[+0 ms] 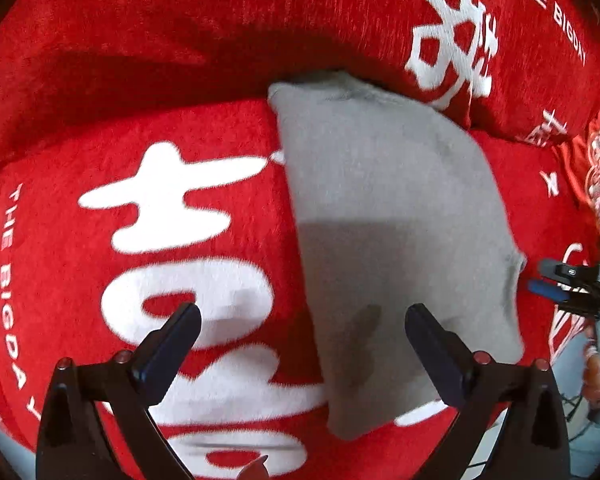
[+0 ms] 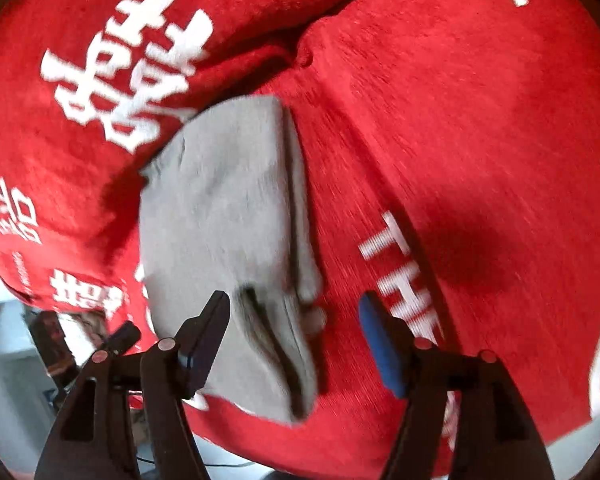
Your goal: Fold small clothes
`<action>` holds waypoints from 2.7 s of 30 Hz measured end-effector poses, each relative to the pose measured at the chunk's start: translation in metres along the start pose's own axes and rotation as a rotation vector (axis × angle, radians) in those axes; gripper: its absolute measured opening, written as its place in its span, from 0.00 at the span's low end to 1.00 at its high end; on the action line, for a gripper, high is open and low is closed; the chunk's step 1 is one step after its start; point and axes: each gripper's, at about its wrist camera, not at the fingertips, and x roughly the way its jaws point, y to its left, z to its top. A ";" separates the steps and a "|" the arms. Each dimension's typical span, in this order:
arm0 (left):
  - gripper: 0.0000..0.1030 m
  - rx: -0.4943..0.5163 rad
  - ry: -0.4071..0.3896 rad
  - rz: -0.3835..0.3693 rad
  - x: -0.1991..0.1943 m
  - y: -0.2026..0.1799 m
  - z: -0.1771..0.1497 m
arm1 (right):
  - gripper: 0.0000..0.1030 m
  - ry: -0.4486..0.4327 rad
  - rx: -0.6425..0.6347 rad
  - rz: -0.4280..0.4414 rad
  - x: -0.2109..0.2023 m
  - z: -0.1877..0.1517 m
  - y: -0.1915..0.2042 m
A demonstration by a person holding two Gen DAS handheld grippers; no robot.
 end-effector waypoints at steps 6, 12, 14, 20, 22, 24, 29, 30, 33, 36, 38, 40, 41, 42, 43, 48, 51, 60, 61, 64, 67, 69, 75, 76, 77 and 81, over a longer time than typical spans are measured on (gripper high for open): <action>0.99 -0.093 0.080 -0.136 0.039 0.010 0.035 | 0.69 0.069 0.049 0.137 0.040 0.033 -0.017; 0.99 -0.121 0.136 -0.250 0.072 0.006 0.046 | 0.71 0.138 -0.007 0.254 0.054 0.047 -0.011; 0.99 -0.115 0.127 -0.281 0.072 0.000 0.049 | 0.71 0.176 -0.038 0.297 0.062 0.050 -0.002; 0.99 -0.136 0.129 -0.301 0.083 -0.019 0.059 | 0.70 0.223 -0.076 0.363 0.089 0.055 0.026; 0.81 -0.127 0.118 -0.273 0.081 -0.022 0.059 | 0.47 0.223 -0.052 0.361 0.091 0.053 0.030; 0.62 -0.137 0.093 -0.285 0.072 -0.015 0.057 | 0.32 0.242 -0.029 0.393 0.093 0.048 0.032; 0.42 -0.174 0.055 -0.382 0.044 -0.001 0.050 | 0.30 0.220 -0.020 0.476 0.081 0.029 0.062; 0.42 -0.171 0.050 -0.387 0.039 -0.001 0.048 | 0.30 0.221 -0.027 0.481 0.079 0.024 0.070; 0.42 -0.146 0.025 -0.399 0.016 0.004 0.041 | 0.30 0.231 -0.066 0.495 0.076 0.004 0.100; 0.42 -0.138 0.003 -0.405 -0.012 0.025 0.030 | 0.30 0.231 -0.073 0.518 0.078 -0.019 0.125; 0.42 -0.139 0.001 -0.401 -0.029 0.045 0.019 | 0.30 0.236 -0.072 0.529 0.086 -0.037 0.141; 0.42 -0.135 0.005 -0.374 -0.046 0.068 0.004 | 0.30 0.249 -0.074 0.535 0.099 -0.059 0.160; 0.42 -0.134 0.008 -0.355 -0.053 0.081 -0.003 | 0.30 0.262 -0.074 0.537 0.110 -0.071 0.170; 0.42 -0.136 0.013 -0.336 -0.059 0.096 -0.011 | 0.30 0.275 -0.073 0.537 0.118 -0.082 0.178; 0.42 -0.139 0.017 -0.322 -0.064 0.109 -0.019 | 0.30 0.290 -0.071 0.536 0.130 -0.092 0.187; 0.42 -0.203 0.052 -0.242 -0.065 0.180 -0.064 | 0.30 0.375 -0.038 0.496 0.195 -0.143 0.223; 0.42 -0.244 0.074 -0.199 -0.058 0.208 -0.084 | 0.32 0.405 -0.061 0.405 0.220 -0.158 0.241; 0.42 -0.261 -0.012 -0.058 -0.086 0.259 -0.115 | 0.31 0.289 -0.252 -0.130 0.205 -0.150 0.263; 0.42 -0.259 -0.006 -0.042 -0.082 0.250 -0.110 | 0.30 0.271 -0.277 -0.194 0.205 -0.151 0.261; 0.42 -0.237 0.030 0.002 -0.069 0.250 -0.112 | 0.30 0.235 -0.326 -0.290 0.211 -0.153 0.267; 0.43 -0.213 0.038 0.042 -0.062 0.243 -0.112 | 0.30 0.186 -0.392 -0.386 0.214 -0.164 0.290; 0.43 -0.194 0.036 0.066 -0.064 0.239 -0.112 | 0.30 0.159 -0.428 -0.444 0.213 -0.171 0.298; 0.43 -0.145 0.035 0.101 -0.075 0.231 -0.112 | 0.31 0.148 -0.350 -0.451 0.206 -0.184 0.287; 0.43 -0.140 0.031 0.108 -0.076 0.230 -0.112 | 0.31 0.143 -0.335 -0.455 0.205 -0.184 0.286; 0.43 -0.137 0.027 0.108 -0.078 0.229 -0.114 | 0.31 0.137 -0.328 -0.458 0.203 -0.187 0.285; 0.43 -0.125 0.033 0.102 -0.082 0.226 -0.117 | 0.31 0.115 -0.354 -0.505 0.192 -0.196 0.281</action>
